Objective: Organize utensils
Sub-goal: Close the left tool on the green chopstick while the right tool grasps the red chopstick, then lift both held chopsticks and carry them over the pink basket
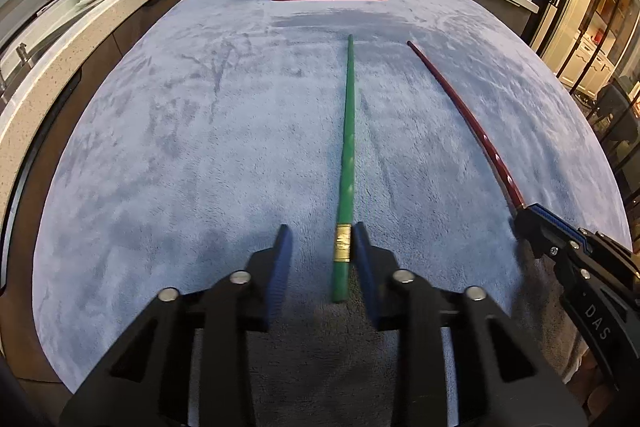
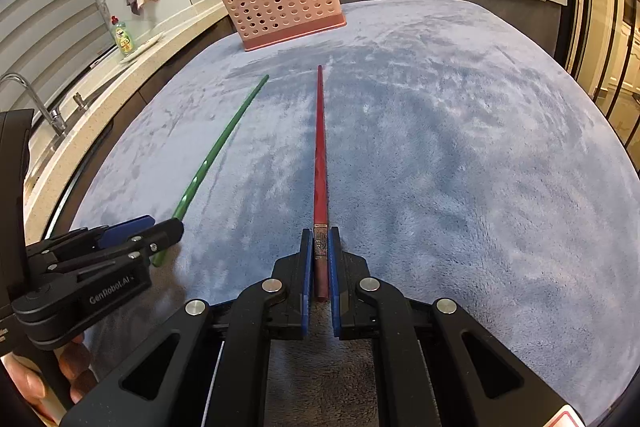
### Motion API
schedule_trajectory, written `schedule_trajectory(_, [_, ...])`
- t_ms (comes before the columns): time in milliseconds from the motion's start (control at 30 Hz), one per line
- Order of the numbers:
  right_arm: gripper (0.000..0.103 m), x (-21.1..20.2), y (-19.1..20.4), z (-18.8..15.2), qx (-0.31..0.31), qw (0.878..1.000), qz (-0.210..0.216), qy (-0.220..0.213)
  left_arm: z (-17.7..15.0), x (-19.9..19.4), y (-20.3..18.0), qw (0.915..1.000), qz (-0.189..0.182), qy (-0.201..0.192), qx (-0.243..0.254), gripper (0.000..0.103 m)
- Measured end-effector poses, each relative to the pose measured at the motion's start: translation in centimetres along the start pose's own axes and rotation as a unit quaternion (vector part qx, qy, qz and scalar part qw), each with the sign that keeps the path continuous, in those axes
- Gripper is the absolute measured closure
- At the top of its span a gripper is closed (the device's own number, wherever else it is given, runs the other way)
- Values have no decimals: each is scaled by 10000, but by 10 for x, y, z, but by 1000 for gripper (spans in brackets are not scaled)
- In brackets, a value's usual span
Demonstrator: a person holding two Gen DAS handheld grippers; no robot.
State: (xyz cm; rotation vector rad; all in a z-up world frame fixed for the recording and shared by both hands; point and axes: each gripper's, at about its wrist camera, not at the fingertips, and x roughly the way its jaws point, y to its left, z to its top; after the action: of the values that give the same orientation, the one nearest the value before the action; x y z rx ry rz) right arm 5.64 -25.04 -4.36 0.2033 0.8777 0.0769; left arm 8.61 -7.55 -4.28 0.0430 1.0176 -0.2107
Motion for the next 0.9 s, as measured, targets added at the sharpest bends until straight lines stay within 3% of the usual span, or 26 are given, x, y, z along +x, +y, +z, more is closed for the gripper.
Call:
schedule_trajectory(33, [96, 0, 0, 0, -2, 10000, 6, -4, 1, 0, 1, 10000, -4, 14, -12, 88])
schedule_trajectory(100, [96, -2, 1, 2, -14, 10000, 18, -23, 2, 0, 4, 10000, -62, 43, -56, 92])
schedule_trajectory(433, [96, -17, 3, 14, 20, 9997, 157, -211, 8, -10, 13, 9996, -218, 11, -181, 96])
schedule_trajectory(900, [96, -58, 15, 66, -31, 9950, 414, -911, 42, -56, 24, 9969, -435, -549, -353, 96])
